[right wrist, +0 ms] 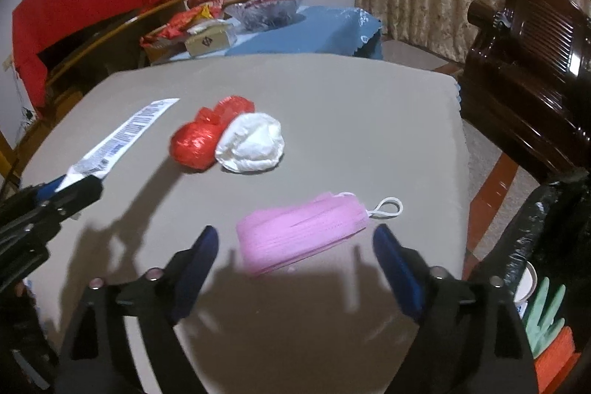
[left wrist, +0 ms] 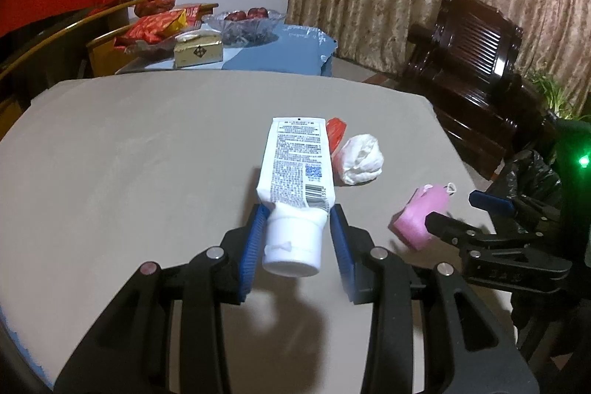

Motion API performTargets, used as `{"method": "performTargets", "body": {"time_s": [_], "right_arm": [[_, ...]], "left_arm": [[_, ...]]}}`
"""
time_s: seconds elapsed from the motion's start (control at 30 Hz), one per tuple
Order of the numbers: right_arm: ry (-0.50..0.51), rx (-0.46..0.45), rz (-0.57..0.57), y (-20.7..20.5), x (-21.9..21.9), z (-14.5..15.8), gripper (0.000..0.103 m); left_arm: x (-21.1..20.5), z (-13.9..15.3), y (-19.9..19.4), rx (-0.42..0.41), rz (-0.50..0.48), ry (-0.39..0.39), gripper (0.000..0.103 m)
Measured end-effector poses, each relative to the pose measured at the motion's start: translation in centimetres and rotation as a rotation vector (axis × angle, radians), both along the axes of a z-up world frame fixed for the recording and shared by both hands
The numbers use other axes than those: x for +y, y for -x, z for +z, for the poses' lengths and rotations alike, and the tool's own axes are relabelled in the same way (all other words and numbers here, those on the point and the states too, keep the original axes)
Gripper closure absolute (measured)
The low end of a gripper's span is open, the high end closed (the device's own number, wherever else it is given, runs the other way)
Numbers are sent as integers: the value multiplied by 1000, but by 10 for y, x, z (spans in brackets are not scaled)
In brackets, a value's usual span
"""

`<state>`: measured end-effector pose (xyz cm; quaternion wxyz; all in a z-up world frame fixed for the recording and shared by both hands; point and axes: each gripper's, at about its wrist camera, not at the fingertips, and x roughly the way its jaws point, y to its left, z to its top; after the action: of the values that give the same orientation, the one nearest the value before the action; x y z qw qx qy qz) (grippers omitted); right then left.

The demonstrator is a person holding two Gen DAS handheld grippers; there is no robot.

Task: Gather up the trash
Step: 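Grasp the pink face mask with the right tool while the left tool holds the tube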

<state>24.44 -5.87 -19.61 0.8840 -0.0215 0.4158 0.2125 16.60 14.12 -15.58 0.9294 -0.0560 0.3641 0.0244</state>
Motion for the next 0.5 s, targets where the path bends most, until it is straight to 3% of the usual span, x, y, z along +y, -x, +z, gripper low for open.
{"method": "performTargets", "body": {"time_s": [0.17,0.27,0.3,0.4,0.5], "right_arm": [[32,38,5,-10,9,-19,17],[56,46,12,-11,15,-25,34],[52,39,22,-9,16,-25,47],[24,48,56,-8,18,-22,74],[-12,52,66,-6,16,-15,86]], "left_arm": [[5,-4,-4,7,5,-3,67],[5,-4,-6,10,7,-3,67],[5,-4,-6,11,8,-3,67],[6,-5,-6,15,7,-2,67],[5,-3,-5,13,5,-2,67]]}}
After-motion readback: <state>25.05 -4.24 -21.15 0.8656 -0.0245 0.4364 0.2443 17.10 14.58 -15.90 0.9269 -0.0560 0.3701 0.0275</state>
